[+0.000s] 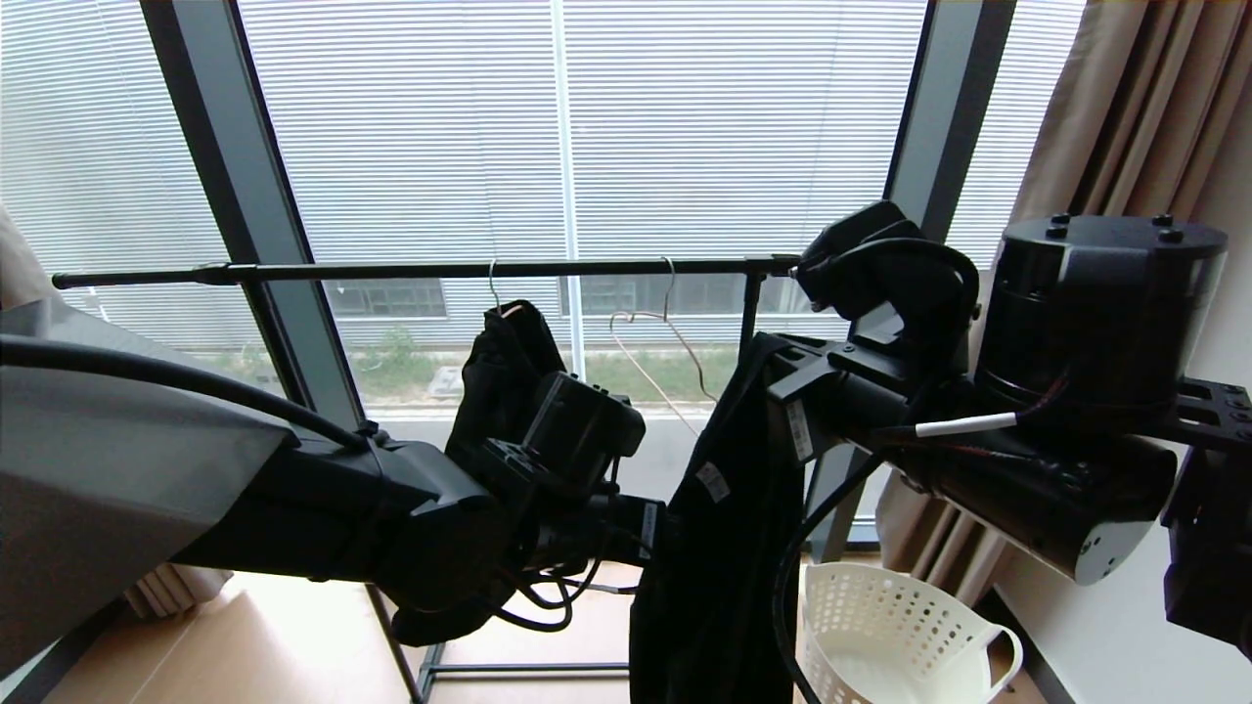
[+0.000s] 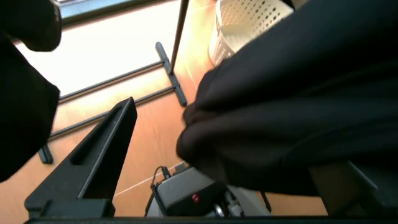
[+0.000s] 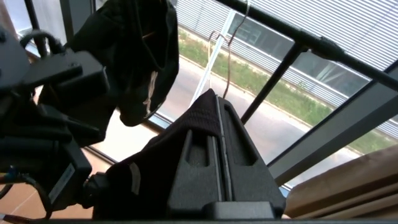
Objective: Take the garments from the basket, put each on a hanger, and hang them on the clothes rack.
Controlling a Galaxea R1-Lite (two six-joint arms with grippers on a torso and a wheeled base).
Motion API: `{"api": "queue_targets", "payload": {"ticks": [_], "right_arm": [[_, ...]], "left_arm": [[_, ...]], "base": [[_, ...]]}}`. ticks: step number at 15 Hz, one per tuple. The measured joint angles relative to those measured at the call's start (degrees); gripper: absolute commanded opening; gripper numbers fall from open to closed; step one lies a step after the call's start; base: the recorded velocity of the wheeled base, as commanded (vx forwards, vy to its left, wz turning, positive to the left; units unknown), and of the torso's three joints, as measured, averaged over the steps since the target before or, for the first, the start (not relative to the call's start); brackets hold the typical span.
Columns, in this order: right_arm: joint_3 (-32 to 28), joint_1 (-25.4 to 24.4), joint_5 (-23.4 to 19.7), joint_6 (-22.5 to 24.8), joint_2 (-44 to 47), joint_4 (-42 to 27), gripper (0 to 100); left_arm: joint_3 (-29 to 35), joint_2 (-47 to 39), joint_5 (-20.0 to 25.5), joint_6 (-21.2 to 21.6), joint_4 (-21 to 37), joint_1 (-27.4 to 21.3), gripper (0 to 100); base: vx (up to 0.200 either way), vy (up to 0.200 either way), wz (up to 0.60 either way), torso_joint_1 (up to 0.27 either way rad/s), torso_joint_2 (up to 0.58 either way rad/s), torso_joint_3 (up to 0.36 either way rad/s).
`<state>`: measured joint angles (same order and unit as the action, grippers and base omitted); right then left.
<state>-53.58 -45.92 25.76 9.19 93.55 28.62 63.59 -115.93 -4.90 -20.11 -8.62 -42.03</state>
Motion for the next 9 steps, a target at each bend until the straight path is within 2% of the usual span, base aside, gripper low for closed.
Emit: {"api": "queue_targets", "payload": {"ticks": [6, 9], "right_arm": [[-0.5, 1.9, -0.1, 0.0, -0.4, 0.0, 0], [-1.0, 3.5, -0.3, 0.0, -0.2, 0.0, 0]], "left_arm": [[-1.4, -1.0, -0.2, 0.0, -0.1, 0.0, 100], [-2.9, 0.2, -1.9, 0.0, -0.2, -0.5, 100]], "base": [[0.000, 0.000, 0.00, 0.000, 0.00, 0.000], [0.000, 0.000, 0.00, 0.000, 0.00, 0.000]]}}
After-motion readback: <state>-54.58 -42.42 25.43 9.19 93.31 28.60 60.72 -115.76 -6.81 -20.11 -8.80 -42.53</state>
